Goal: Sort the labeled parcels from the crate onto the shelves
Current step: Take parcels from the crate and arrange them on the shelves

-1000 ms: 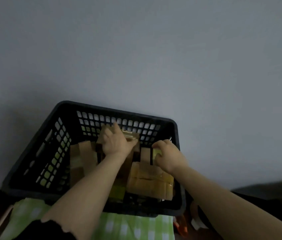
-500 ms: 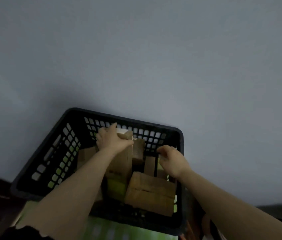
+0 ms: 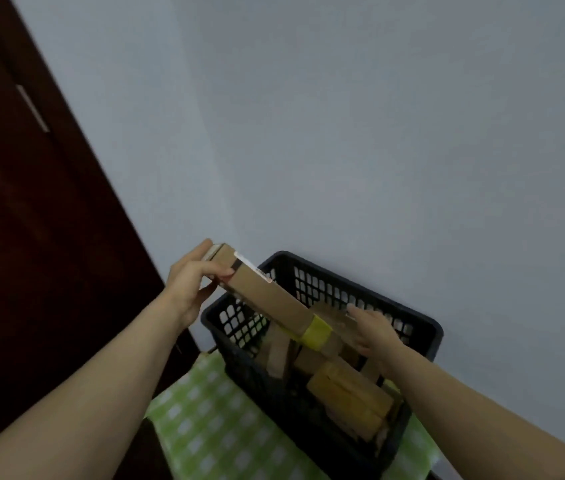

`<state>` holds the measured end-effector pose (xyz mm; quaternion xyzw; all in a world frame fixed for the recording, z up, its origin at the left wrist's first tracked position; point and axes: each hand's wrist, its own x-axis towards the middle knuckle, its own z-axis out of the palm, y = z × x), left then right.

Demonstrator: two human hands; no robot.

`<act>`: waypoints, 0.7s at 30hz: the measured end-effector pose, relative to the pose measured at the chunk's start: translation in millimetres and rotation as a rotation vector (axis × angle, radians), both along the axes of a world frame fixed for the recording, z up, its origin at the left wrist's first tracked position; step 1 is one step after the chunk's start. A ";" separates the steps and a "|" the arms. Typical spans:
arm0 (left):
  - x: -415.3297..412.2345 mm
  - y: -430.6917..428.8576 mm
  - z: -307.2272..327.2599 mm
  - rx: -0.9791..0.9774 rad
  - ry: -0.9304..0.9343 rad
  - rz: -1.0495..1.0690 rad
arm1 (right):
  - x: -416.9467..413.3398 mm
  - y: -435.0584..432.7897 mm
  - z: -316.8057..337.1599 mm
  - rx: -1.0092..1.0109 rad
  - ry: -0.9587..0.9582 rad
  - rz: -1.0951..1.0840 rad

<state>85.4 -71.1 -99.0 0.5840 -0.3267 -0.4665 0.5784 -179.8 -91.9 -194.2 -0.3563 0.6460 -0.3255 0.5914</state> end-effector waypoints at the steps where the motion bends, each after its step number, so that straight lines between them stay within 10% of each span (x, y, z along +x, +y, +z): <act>1: 10.5 15.5 4.5 -0.009 0.037 -0.015 | 4.3 7.5 4.9 0.078 -0.041 0.009; 6: 38.8 85.0 19.6 -0.115 0.207 -0.042 | 33.1 46.1 8.1 0.322 -0.363 0.261; 21: 137.1 219.4 29.8 -0.065 0.045 0.115 | 125.8 93.6 57.7 -0.199 -0.549 0.293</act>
